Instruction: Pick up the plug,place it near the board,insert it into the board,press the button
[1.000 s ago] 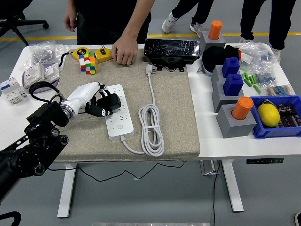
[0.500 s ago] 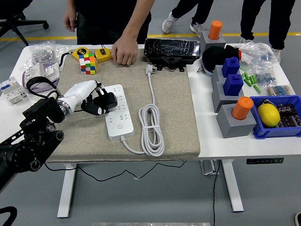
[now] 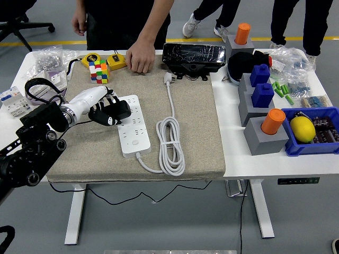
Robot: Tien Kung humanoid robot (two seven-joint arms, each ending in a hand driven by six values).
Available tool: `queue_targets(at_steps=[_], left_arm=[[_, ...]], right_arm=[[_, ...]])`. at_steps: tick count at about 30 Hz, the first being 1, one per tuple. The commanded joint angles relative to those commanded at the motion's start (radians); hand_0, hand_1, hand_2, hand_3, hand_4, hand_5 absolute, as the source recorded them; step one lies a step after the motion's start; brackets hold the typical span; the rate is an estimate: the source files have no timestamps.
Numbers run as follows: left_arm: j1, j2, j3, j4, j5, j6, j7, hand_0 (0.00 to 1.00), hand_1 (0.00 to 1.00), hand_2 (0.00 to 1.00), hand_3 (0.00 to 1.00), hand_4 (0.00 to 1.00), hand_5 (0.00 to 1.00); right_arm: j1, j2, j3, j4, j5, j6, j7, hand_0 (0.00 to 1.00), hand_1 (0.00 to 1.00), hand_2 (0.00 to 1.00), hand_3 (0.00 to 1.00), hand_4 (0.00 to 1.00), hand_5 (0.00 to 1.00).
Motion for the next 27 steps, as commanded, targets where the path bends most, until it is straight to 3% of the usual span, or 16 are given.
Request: queue_targets(at_steps=[5, 27], left_arm=[[0.005, 0.001, 0.002, 0.0, -0.006, -0.025, 0.005, 0.302, 0.327, 0.289, 0.387, 0.73, 0.11], [0.012, 0.007, 0.008, 0.009, -0.012, -0.037, 0.005, 0.307, 0.353, 0.308, 0.402, 0.735, 0.106]], right_arm=[[-0.001, 0.002, 0.004, 0.0, -0.003, 0.0, 0.0, 0.778, 0.76, 0.759, 0.778, 0.998, 0.998], [-0.002, 0.0, -0.001, 0.0, 0.0, -0.001, -0.002, 0.776, 0.759, 0.759, 0.778, 0.998, 0.998]])
